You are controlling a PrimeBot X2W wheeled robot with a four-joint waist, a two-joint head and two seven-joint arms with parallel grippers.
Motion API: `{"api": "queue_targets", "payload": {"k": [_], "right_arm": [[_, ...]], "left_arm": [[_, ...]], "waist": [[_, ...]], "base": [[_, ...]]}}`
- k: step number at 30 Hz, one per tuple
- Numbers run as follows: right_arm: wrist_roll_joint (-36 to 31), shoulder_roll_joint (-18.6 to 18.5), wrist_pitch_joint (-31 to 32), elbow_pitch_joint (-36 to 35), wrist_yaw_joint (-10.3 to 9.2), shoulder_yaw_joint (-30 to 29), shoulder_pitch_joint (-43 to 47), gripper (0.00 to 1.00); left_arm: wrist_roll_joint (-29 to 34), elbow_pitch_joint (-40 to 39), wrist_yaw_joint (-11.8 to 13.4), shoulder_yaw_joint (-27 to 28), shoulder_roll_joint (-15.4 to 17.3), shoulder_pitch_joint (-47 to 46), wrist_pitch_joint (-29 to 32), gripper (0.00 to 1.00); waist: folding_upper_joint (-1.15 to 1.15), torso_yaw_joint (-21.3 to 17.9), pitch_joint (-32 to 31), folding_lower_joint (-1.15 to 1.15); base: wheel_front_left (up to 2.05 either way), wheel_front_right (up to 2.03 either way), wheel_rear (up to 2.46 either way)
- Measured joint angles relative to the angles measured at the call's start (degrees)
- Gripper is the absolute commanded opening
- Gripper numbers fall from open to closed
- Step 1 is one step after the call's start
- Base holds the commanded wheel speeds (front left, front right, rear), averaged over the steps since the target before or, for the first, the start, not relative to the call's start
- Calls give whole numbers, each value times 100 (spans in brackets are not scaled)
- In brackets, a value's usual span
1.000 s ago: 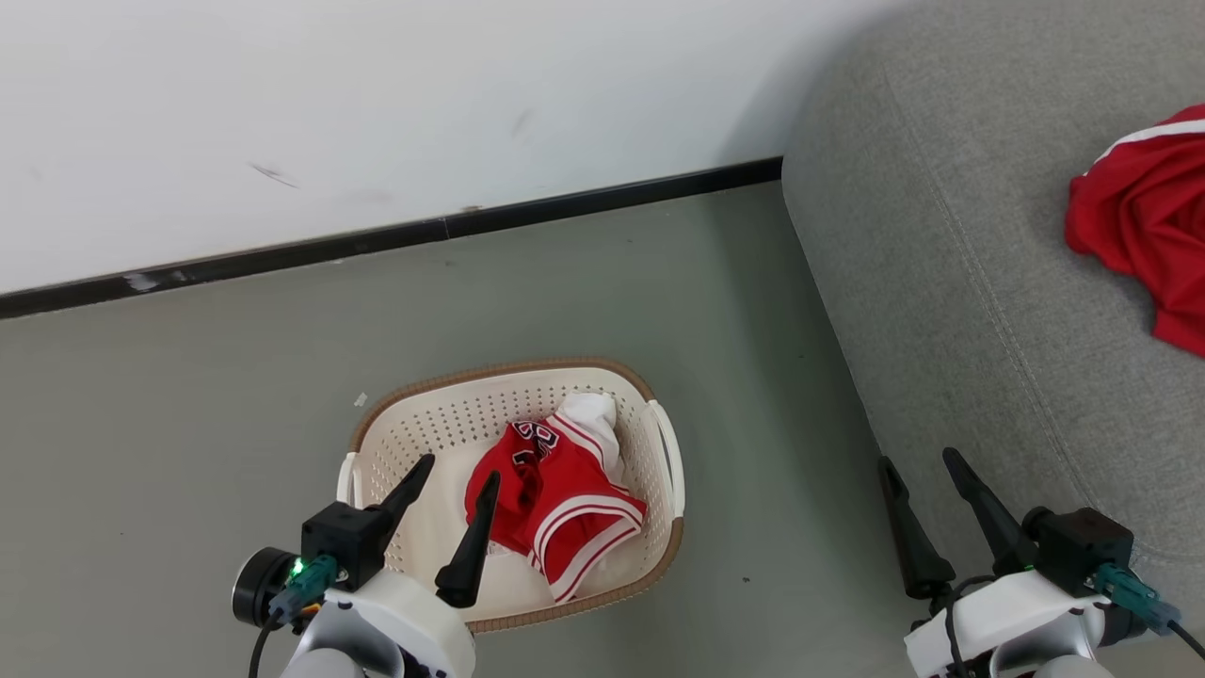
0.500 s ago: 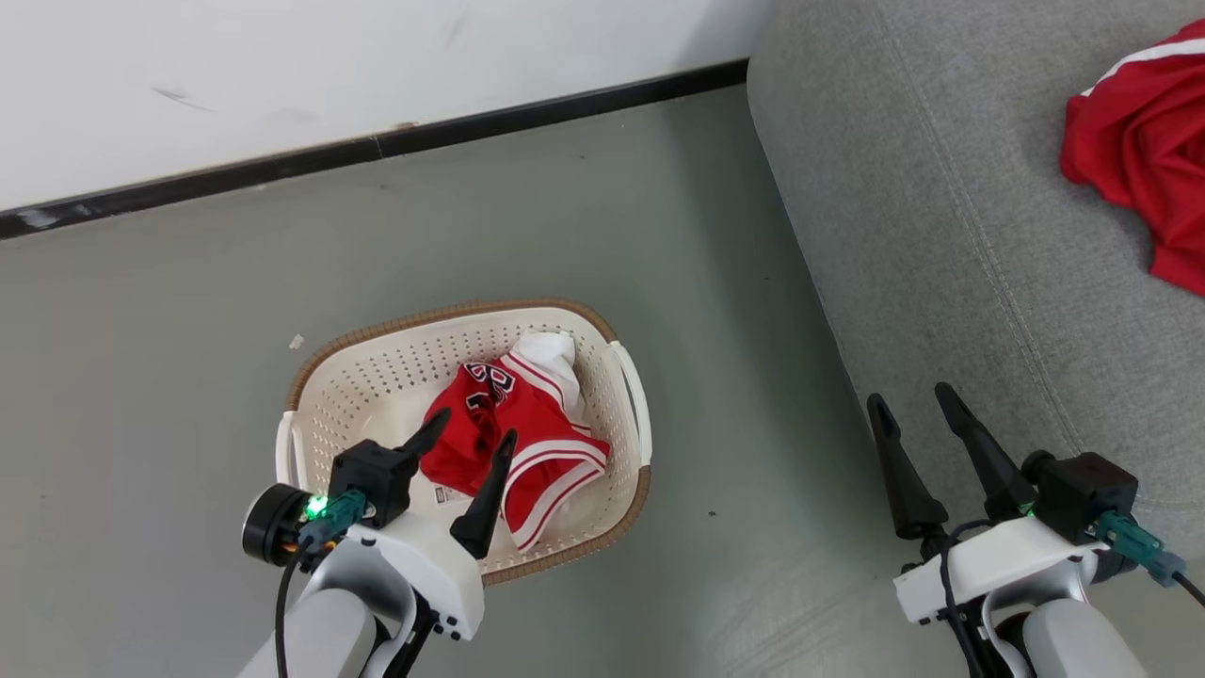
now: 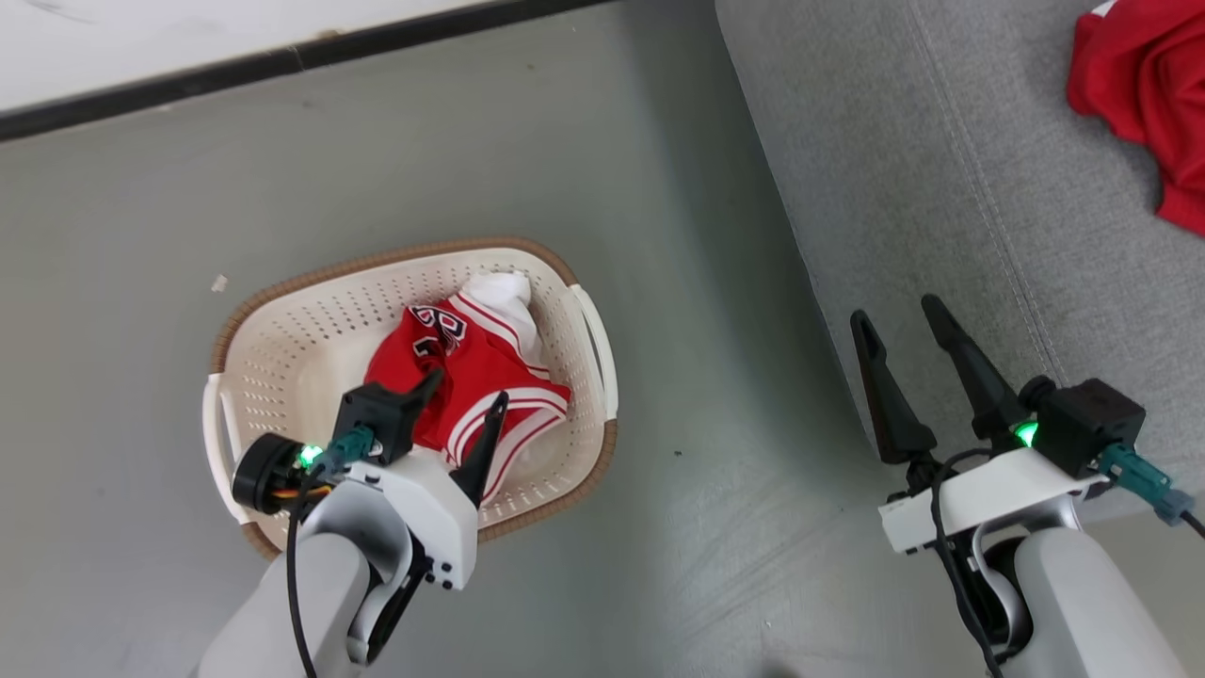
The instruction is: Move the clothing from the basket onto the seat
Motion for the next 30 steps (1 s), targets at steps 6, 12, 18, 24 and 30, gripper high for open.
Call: {"api": "queue_targets", "payload": {"k": [6, 12, 18, 24, 30], "right_arm": [[51, 1, 0, -147, 0, 85, -248, 100], [179, 1, 0, -243, 0, 221, -398, 100], [370, 1, -1, -303, 0, 325, -617, 100], [521, 2, -1, -338, 0, 421, -802, 100], [713, 2, -14, -369, 0, 489, -983, 100]], "left_arm": [[2, 143, 108, 41, -2, -293, 349, 100], [41, 224, 233, 135, 37, -519, 590, 100], [19, 324, 354, 280, 79, -701, 809, 100], [4, 389, 464, 339, 109, -877, 1004, 100], [8, 452, 565, 414, 155, -1115, 1139, 100]], "waist": [[0, -167, 365, 0], [0, -307, 671, 0], [0, -450, 963, 0], [0, -597, 1236, 0], [0, -742, 1484, 0]], "base": [[0, 0, 0], [0, 0, 0], [0, 0, 0], [0, 0, 0], [0, 0, 0]]}}
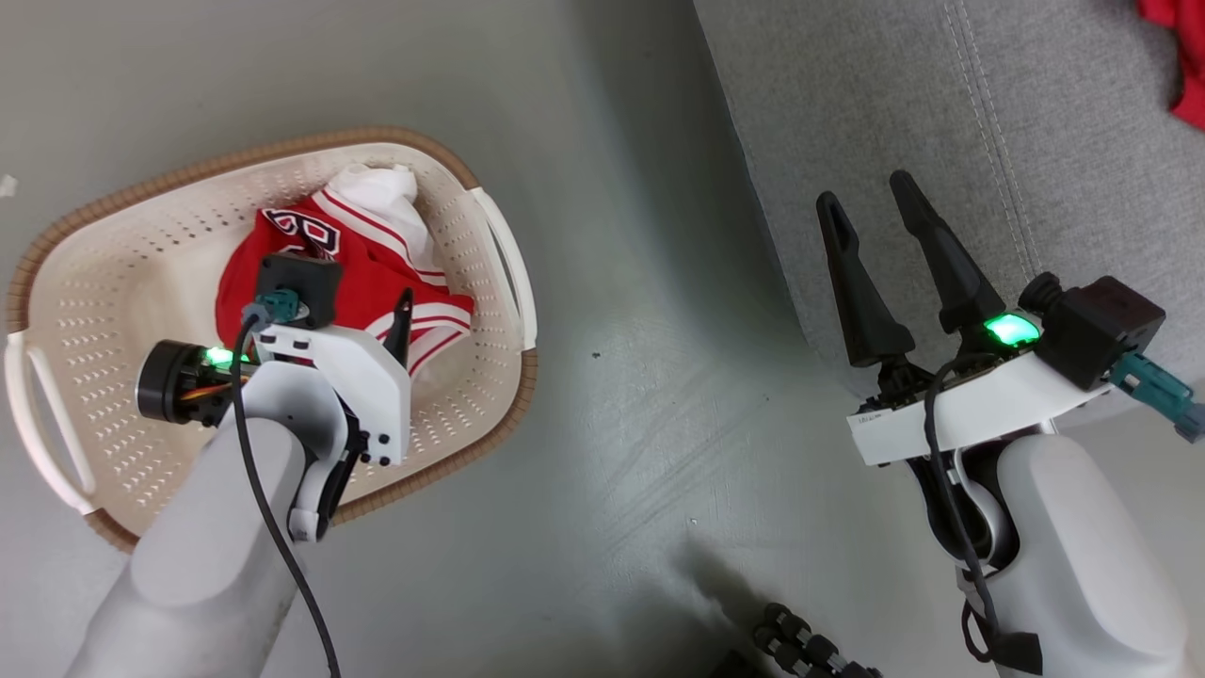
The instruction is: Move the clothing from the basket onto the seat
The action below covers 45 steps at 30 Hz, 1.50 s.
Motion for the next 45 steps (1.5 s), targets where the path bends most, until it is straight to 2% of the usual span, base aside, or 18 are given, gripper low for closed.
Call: {"api": "queue_targets", "payload": {"k": [14, 29, 45], "right_arm": [[300, 2, -1, -14, 0, 98, -302, 100], [385, 8, -1, 33, 0, 193, -548, 100], [407, 10, -1, 67, 0, 187, -555, 100]], "left_arm": [[42, 130, 176, 170, 311, -185, 202, 100], [29, 170, 198, 293, 390, -239, 266, 100], [-19, 366, 347, 471, 459, -325, 270, 100]], "waist": [[0, -333, 457, 0], [0, -539, 713, 0], [0, -599, 847, 0]], "base": [[0, 0, 0], [0, 0, 0], [0, 0, 0]]}}
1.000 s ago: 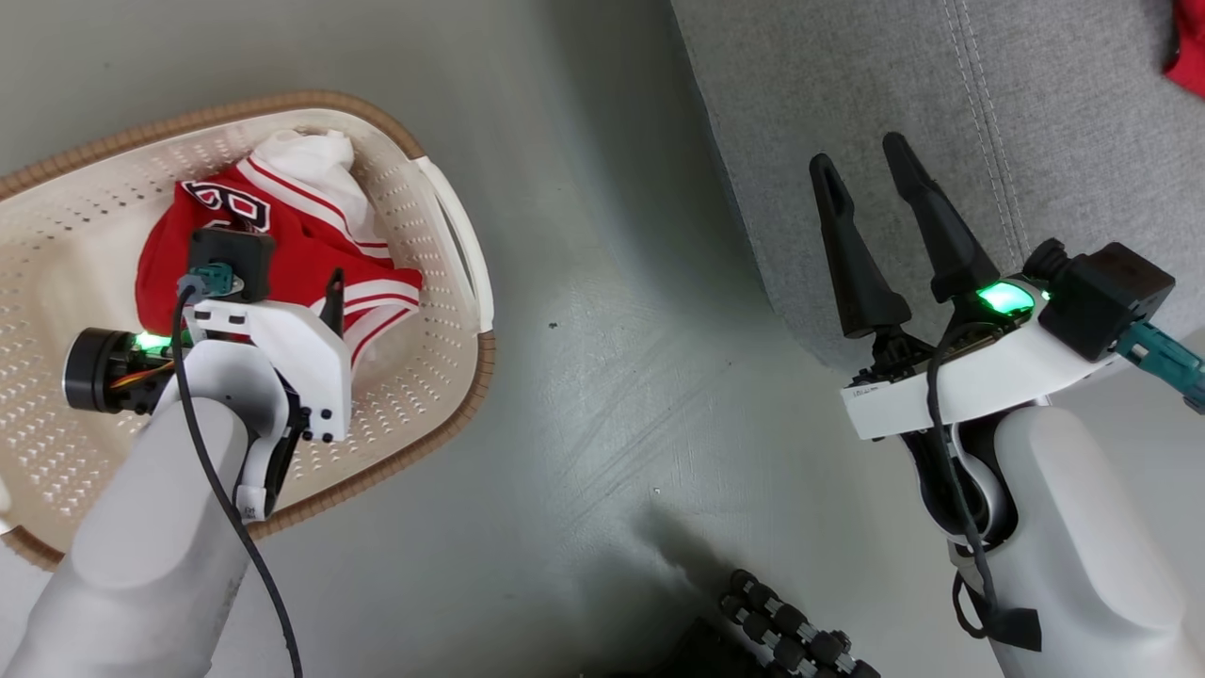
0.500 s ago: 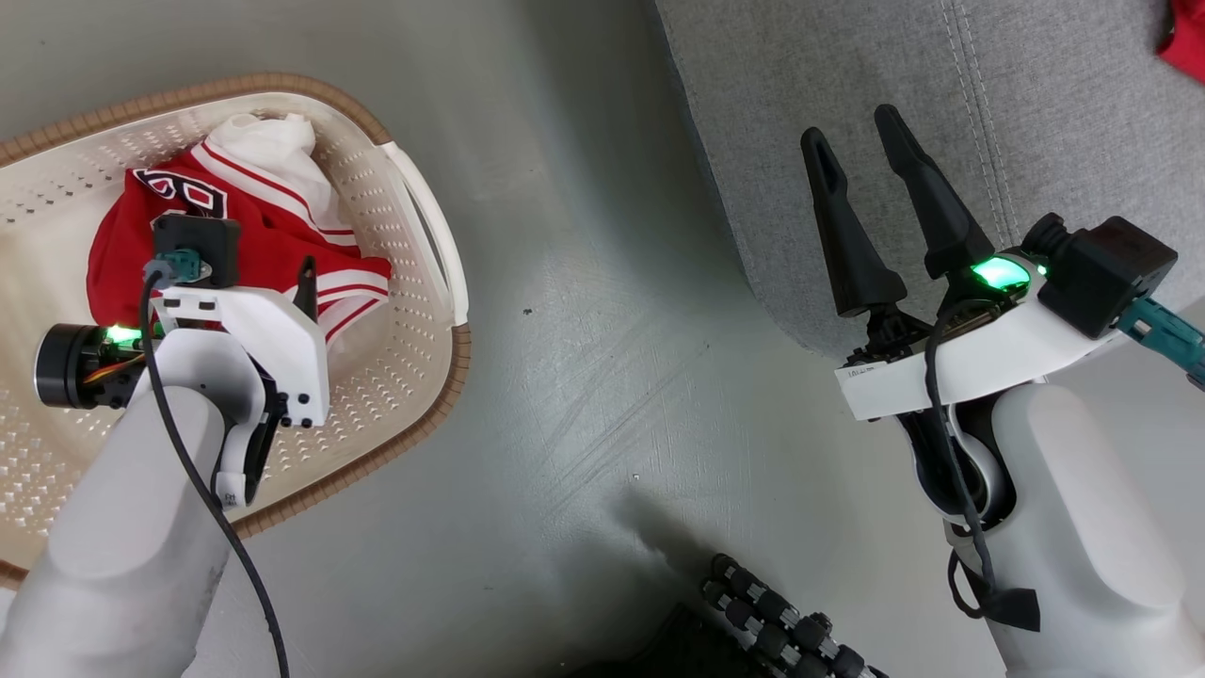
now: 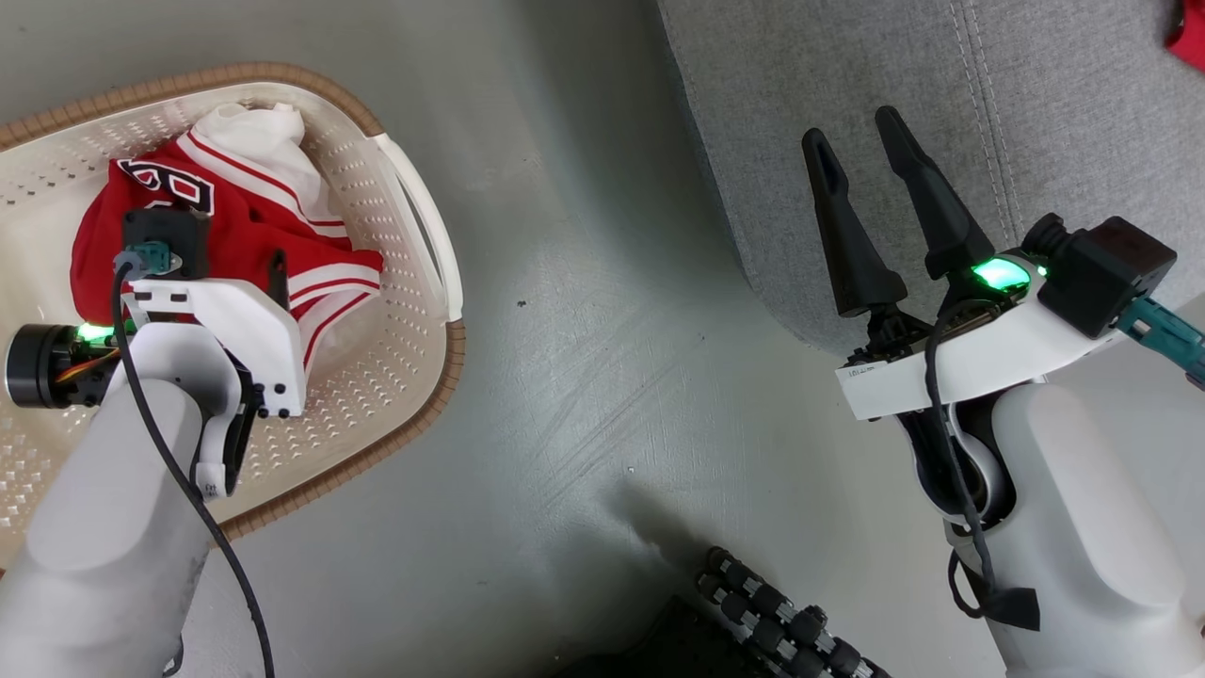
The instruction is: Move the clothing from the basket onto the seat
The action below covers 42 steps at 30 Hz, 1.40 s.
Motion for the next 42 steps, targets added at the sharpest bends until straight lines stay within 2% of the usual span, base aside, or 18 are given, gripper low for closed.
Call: {"api": "queue_targets", "payload": {"k": [17, 19, 20, 21, 24, 25, 32, 42], "right_arm": [[48, 3, 0, 34, 0, -5, -5, 100], [55, 3, 0, 43, 0, -18, -8, 100], [67, 3, 0, 46, 0, -31, -23, 100], [77, 4, 0, 46, 0, -40, -35, 100], [91, 5, 0, 46, 0, -68, -59, 100], [91, 5, 0, 47, 0, -74, -59, 100], [91, 7, 0, 76, 0, -137, -67, 100], [29, 7, 0, 147, 0, -221, -328, 100]], "left_arm": [[-1, 328, 29, 45, -5, -218, -14, 100], [-2, 374, 29, 45, -22, -254, -14, 87], [-2, 417, 29, 45, -38, -299, -15, 74], [-2, 434, 29, 44, -45, -319, -15, 54], [-1, 493, 26, 36, -52, -342, -34, 22], [-1, 511, 21, 34, -53, -343, -70, 0], [-3, 581, -4, 18, -115, -388, -170, 0], [-105, 374, -60, 189, -98, -399, -655, 0]], "waist": [[0, -68, 75, 0], [0, -78, 85, 0], [0, -86, 93, 0], [0, -90, 97, 0], [0, -96, 104, 0], [0, -96, 104, 0], [0, -78, 87, 0], [0, 56, -26, 0]], "base": [[0, 0, 0], [0, 0, 0], [0, 0, 0], [0, 0, 0], [0, 0, 0], [0, 0, 0], [0, 0, 0], [0, 0, 0]]}}
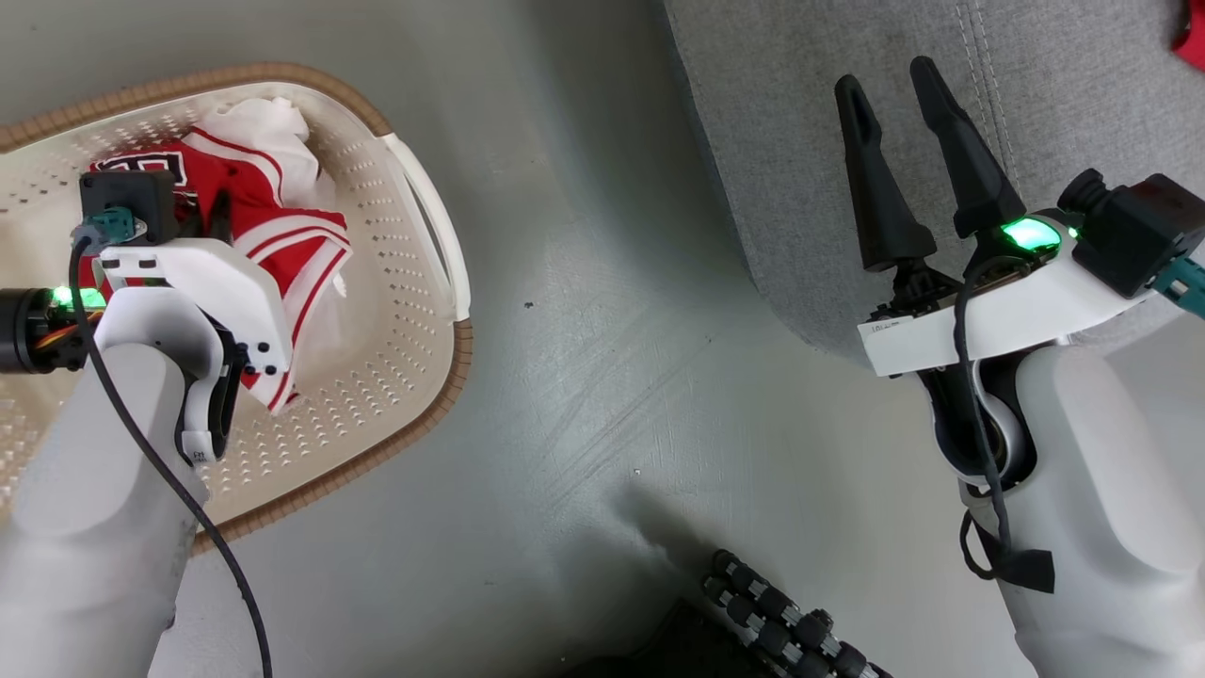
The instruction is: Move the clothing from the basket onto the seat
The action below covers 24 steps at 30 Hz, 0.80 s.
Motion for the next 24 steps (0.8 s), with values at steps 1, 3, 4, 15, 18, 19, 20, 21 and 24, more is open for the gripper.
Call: {"api": "queue_targets", "payload": {"k": [1, 3, 4, 15, 18, 19, 20, 21, 24], "right_arm": [[-14, -1, 0, 13, 0, -1, -4, 100], [-51, -1, 0, 43, 0, 3, -30, 100], [-68, -1, 0, 60, 0, 7, -65, 100], [-374, -3, 0, 238, 0, -80, -342, 100], [-423, -5, 0, 268, 0, -168, -358, 100], [-463, -7, 0, 286, 0, -187, -358, 100], [-492, -7, 0, 301, 0, -199, -359, 100], [-522, -7, 0, 316, 0, -214, -359, 100], [-641, -8, 0, 374, 1, -276, -359, 100]], "left_arm": [[-3, -30, -1, 19, 3, 2, -49, 0], [-10, -108, -2, 62, 11, 11, -170, 0], [-11, -152, -3, 77, 11, 21, -230, 0], [-220, -565, -103, 243, -63, 252, -824, 0], [-258, -728, -146, 285, -133, 340, -1000, 0], [-260, -773, -153, 290, -159, 369, -1058, 0], [-261, -826, -154, 296, -181, 406, -1113, 0], [-269, -872, -155, 296, -196, 446, -1168, 0], [-314, -1002, -203, 301, -232, 571, -1304, 0]], "waist": [[0, 21, -17, 0], [0, 67, -54, 0], [0, 91, -74, 0], [0, 352, -338, 0], [0, 433, -440, 0], [0, 461, -476, 0], [0, 489, -514, 0], [0, 518, -554, 0], [0, 606, -680, 0]], "base": [[0, 0, 0], [0, 0, 0], [0, 0, 0], [0, 0, 0], [0, 0, 0], [0, 0, 0], [0, 0, 0], [0, 0, 0], [0, 0, 0]]}}
